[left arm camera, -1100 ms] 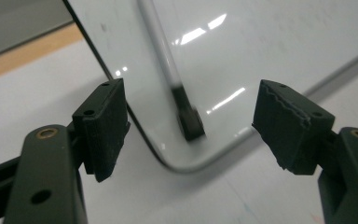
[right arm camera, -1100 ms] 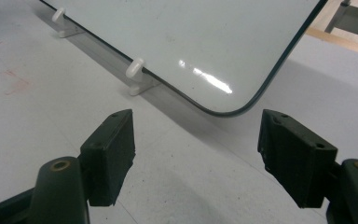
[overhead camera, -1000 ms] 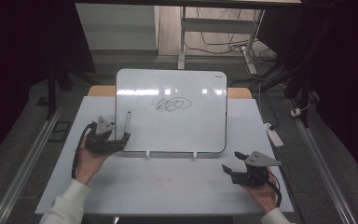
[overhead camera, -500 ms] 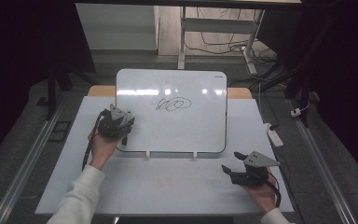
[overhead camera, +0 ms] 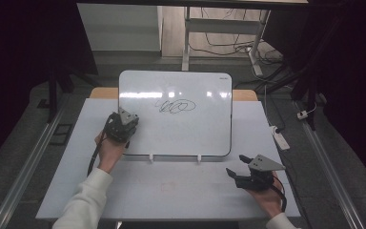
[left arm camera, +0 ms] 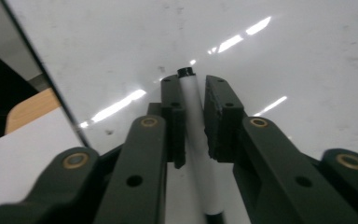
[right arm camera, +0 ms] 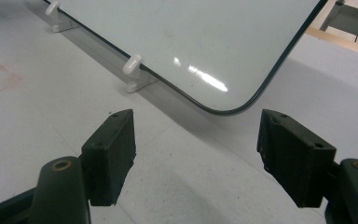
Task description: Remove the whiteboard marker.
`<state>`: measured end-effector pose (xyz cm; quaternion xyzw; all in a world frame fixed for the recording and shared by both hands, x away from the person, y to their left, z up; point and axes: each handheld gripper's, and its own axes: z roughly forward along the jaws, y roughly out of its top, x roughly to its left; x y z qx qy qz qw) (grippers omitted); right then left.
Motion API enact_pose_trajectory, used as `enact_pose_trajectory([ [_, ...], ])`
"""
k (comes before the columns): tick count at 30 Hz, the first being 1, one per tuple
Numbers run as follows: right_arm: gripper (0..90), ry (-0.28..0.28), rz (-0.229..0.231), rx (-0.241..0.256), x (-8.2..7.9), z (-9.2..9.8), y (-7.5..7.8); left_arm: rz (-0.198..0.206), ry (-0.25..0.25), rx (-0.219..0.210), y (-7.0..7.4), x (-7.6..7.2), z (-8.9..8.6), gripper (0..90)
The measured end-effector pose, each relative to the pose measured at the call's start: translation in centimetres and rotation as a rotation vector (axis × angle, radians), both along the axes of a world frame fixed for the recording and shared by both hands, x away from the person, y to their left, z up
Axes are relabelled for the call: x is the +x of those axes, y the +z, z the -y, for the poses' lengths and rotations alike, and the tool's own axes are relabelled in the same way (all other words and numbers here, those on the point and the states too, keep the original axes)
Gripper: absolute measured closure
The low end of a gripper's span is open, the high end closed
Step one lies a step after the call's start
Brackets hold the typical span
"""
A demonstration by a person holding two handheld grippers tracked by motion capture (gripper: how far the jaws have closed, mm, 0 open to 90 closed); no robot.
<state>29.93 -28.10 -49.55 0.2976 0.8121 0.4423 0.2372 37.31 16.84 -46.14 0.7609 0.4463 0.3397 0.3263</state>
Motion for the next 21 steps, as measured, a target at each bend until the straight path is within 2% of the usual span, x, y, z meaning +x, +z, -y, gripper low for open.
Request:
enact_pose_trajectory([
  [4,27.9,-0.002,0.006,0.001,-0.1,0.0,0.1,-0.001,-0.004,0.004,0.0,0.0,0.1,81.3],
  [8,27.9,-0.004,0.005,0.002,0.0,0.0,0.1,-0.006,-0.015,-0.012,0.2,-0.3,-0.1,81.4],
  [12,28.0,-0.003,0.008,0.008,-0.1,0.0,0.2,0.002,-0.044,-0.025,0.9,-1.1,-0.5,81.4],
  [14,28.3,-0.001,0.010,0.016,-0.1,0.0,0.3,0.021,-0.075,-0.074,1.5,-1.9,-1.0,81.5],
  [15,28.5,-0.002,0.011,0.017,-0.1,0.1,0.3,0.021,-0.075,-0.074,1.5,-1.9,-1.0,81.5],
  [16,28.4,-0.001,0.016,0.017,0.0,0.1,0.3,0.036,-0.100,-0.117,2.1,-2.5,-1.3,81.5],
  [17,28.4,-0.001,0.014,0.022,-0.1,0.1,0.4,0.044,-0.119,-0.142,2.4,-2.9,-1.5,81.5],
  [18,28.5,0.002,0.014,0.034,0.0,0.1,0.4,0.044,-0.119,-0.142,2.4,-2.9,-1.5,81.5],
  [19,28.6,0.007,0.018,0.058,-0.1,0.0,0.4,0.053,-0.142,-0.172,2.8,-3.3,-1.5,81.5],
  [21,29.5,0.015,0.013,0.070,0.0,-0.2,0.6,0.068,-0.193,-0.205,3.6,-4.1,-1.0,81.4],
])
